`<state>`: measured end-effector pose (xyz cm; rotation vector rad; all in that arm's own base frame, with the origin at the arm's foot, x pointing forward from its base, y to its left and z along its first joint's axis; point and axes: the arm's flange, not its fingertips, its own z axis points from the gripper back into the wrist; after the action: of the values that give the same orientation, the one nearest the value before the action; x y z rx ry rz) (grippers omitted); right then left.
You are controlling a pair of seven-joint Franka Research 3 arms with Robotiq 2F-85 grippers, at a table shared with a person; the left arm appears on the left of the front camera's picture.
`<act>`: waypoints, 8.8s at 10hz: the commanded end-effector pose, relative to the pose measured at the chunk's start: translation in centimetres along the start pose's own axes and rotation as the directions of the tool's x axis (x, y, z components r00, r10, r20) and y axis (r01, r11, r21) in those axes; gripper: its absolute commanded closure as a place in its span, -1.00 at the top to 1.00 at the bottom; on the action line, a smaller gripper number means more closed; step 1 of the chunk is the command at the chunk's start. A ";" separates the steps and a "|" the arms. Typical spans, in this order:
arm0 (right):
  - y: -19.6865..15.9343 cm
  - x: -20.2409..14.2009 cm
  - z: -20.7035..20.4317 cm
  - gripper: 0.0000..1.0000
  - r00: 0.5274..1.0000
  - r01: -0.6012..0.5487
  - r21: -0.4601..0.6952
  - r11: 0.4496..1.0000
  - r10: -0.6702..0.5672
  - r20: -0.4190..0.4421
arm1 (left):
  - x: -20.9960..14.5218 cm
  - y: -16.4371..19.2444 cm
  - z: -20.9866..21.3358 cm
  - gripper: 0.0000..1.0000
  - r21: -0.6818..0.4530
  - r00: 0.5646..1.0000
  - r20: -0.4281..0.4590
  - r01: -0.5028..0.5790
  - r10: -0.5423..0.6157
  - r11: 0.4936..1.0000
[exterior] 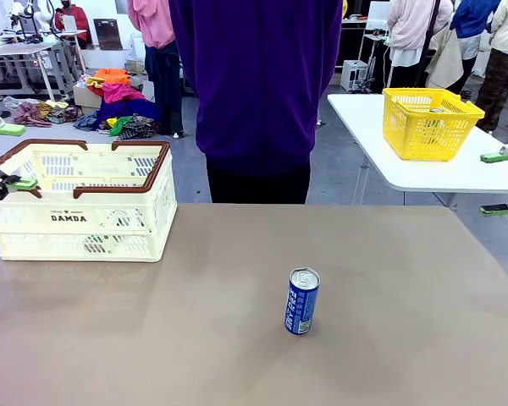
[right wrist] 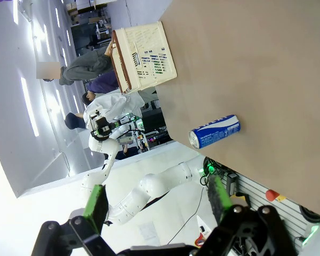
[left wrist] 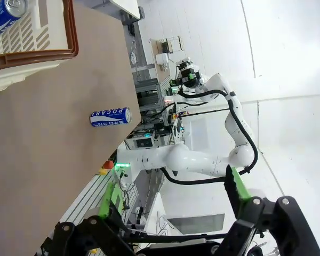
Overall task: Place the drinks into the Shopping basket.
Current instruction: Pick up one drink and place it into the Shopping basket.
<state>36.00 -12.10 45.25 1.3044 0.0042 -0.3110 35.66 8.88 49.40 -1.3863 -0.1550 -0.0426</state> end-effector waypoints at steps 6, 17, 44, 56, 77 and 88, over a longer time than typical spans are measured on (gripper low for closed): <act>0.4 0.1 0.2 1.00 1.000 -0.014 0.015 1.000 0.015 -0.003 | -2.4 -10.8 -12.4 1.00 0.430 0.988 -0.154 0.048 0.021 0.901; 0.4 0.1 0.2 1.00 1.000 -0.014 0.015 1.000 0.015 -0.003 | -14.8 -16.1 -31.7 1.00 0.681 0.954 -0.211 0.300 -0.214 0.668; 0.4 0.1 0.2 1.00 1.000 -0.014 0.015 1.000 0.015 -0.003 | -9.2 -11.9 -0.5 1.00 0.644 0.993 0.085 -0.119 0.083 0.755; 0.4 0.1 0.2 1.00 1.000 -0.014 0.015 1.000 0.015 -0.003 | -12.0 -21.0 -31.4 1.00 0.928 0.981 0.143 -0.178 0.129 0.327; 0.4 0.1 0.2 1.00 1.000 -0.014 0.015 1.000 0.015 -0.003 | -6.2 -13.1 -19.8 1.00 0.791 0.928 0.261 -0.363 0.266 0.493; 0.4 0.1 0.2 1.00 1.000 -0.014 0.015 1.000 0.015 -0.003 | -12.1 -17.4 -32.5 1.00 0.907 0.972 0.225 -0.236 0.072 0.350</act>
<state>36.07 -12.15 45.41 1.3034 0.0032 -0.3084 24.39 -22.85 58.63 -0.2630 -0.0945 0.2885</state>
